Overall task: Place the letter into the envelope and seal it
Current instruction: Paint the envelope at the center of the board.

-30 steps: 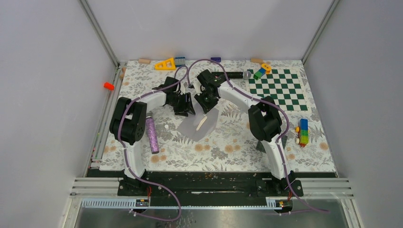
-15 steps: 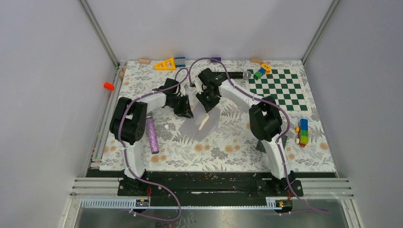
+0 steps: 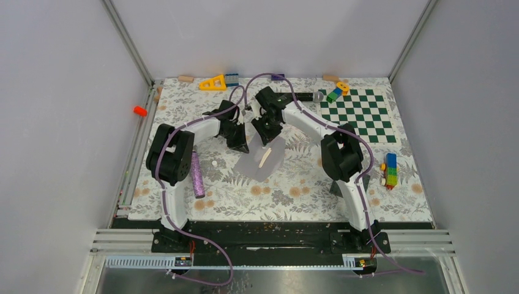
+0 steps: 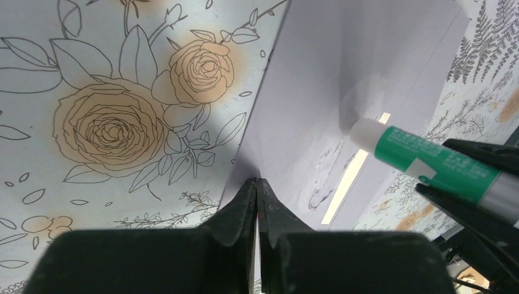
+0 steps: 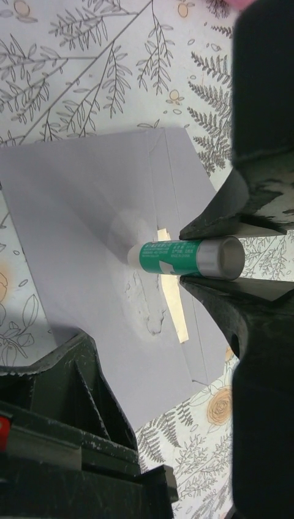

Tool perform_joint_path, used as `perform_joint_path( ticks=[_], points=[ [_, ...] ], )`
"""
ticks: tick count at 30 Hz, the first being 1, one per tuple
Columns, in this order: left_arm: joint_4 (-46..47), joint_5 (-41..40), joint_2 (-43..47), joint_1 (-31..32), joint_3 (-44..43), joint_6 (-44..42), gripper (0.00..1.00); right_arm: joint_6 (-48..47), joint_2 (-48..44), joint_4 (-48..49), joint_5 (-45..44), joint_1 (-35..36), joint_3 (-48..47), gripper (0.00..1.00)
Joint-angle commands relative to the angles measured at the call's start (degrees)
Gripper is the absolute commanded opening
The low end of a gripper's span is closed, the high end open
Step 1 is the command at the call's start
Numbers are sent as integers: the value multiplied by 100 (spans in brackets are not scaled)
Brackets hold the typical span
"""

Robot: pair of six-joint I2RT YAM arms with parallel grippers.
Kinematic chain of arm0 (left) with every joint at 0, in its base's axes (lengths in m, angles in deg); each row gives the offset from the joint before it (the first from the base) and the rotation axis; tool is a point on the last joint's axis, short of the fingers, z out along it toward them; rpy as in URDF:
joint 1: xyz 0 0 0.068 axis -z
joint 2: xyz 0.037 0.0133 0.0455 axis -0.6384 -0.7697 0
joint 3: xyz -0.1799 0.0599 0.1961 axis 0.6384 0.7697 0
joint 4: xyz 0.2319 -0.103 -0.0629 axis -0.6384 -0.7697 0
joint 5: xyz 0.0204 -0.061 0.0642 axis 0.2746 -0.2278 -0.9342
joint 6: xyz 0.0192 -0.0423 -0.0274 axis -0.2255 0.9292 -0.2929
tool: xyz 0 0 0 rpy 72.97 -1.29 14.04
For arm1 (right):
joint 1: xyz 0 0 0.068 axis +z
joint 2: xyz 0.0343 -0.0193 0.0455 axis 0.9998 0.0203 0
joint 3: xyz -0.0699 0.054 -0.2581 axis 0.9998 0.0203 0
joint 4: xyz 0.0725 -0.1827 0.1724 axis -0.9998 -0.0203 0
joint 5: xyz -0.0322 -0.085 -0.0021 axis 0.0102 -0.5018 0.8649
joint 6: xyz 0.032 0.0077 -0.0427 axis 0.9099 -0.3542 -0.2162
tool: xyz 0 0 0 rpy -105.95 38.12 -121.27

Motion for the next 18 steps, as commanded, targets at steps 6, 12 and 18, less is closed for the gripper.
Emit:
perform_joint_path(
  ticks=[6,12,18],
  points=[
    [-163,-733,-266,205,-114,-36,0,266,158,-102,450,318,-186,0],
    [-150,-746,-305,243,-97,-6,0,596,230,-22,621,349,-261,0],
    [-158,-866,-335,271,-86,55,0,662,224,-37,560,349,-202,0]
  ],
)
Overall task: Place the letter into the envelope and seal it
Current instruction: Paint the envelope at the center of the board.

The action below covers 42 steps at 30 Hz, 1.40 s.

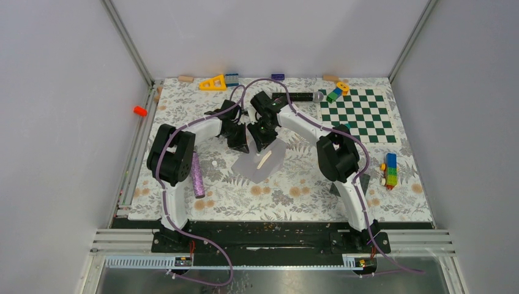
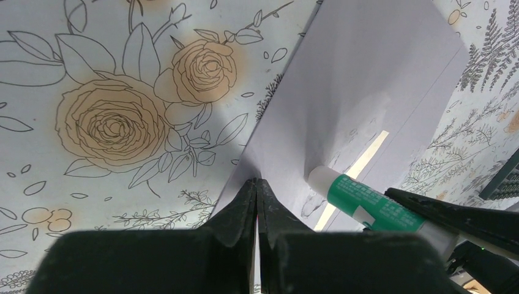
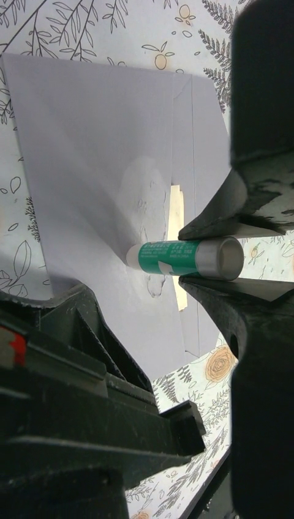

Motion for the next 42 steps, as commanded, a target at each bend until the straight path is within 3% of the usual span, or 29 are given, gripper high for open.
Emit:
perform_joint_path(
  ticks=[1,16,42],
  points=[
    [-21,-573,-308,153,21,-93,0,75,73,21,98,139,-176,0],
    [6,-759,-259,184,85,-127,0,-307,-100,-37,-967,103,14,0],
    [41,-880,-238,210,105,-101,0,-580,-361,-118,-1683,-146,254,0]
  ],
)
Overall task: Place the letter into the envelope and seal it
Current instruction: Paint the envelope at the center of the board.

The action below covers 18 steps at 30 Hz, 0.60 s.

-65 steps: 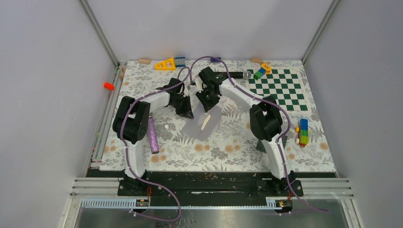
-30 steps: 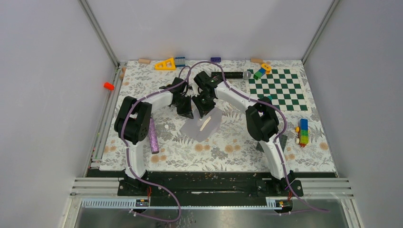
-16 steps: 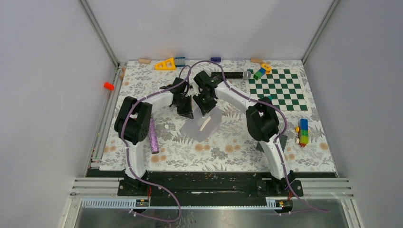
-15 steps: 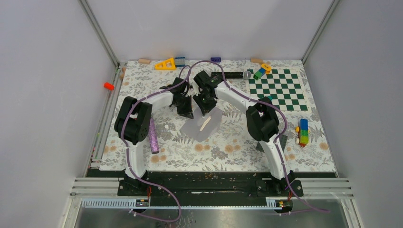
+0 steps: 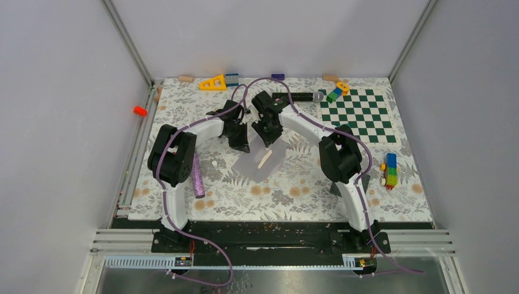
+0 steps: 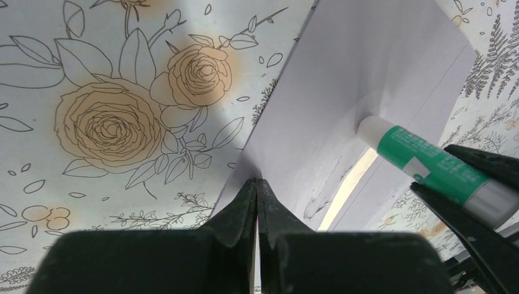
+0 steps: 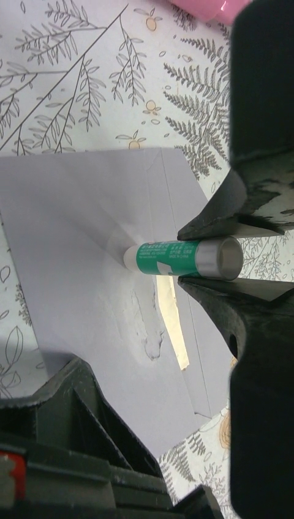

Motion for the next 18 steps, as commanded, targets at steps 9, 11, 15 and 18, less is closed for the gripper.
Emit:
perform_joint_path(
  ticks=[9,11,15,18],
  points=[
    [71,-583,-260,110,134,-120,0,122,-509,163,716,-228,124,0],
    [72,-583,-260,120,137,-120,0,281,-597,298,957,-221,152,0],
    [80,-584,-263,121,134,-113,0,574,-729,592,1576,-220,288,0],
    [90,-563,-264,121,133,-103,0,793,-662,616,1771,-160,287,0]
  ],
)
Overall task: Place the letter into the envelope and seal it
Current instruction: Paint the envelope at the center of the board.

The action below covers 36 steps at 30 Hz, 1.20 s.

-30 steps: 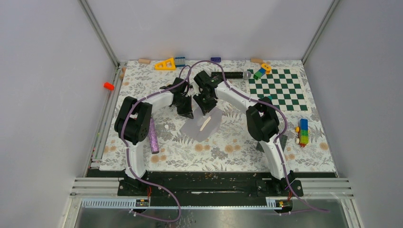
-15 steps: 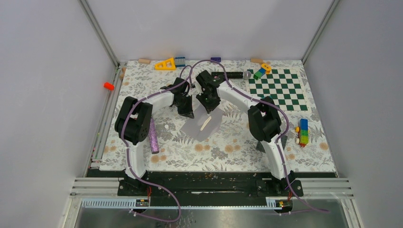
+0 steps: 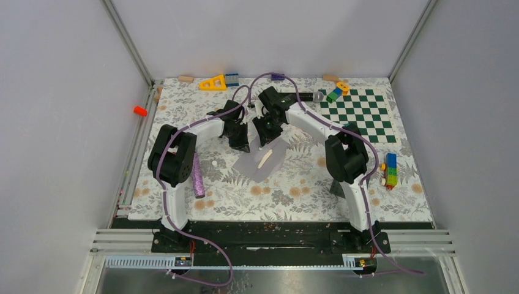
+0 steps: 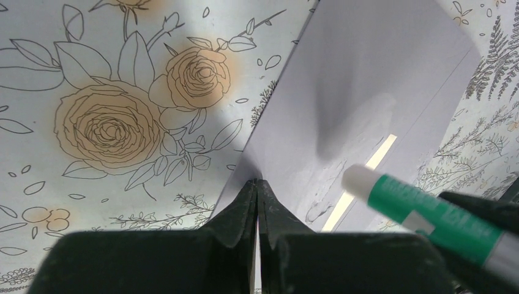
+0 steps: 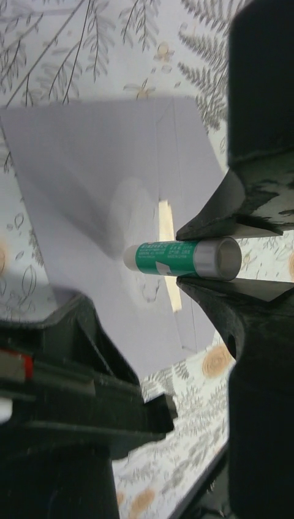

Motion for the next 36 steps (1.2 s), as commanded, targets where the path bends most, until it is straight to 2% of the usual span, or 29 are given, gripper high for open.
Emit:
perform_joint_path(
  ticks=[1,8,16,28,33,36],
  points=[
    [57,-522,-260,90,133,-105,0,389,-329,297,768,111,14,0],
    [76,-516,-252,90,147,-100,0,413,-310,298,931,286,313,0],
    [89,-517,-242,90,164,-91,0,527,-252,453,-254,290,234,0],
    [89,-557,-243,90,152,-66,0,340,-5,86,0,303,52,0],
    [155,-535,-225,90,191,-26,0,47,-183,11,-277,295,139,0],
    [138,-614,-225,90,184,-13,0,-92,-160,-199,5,301,71,0]
  ],
)
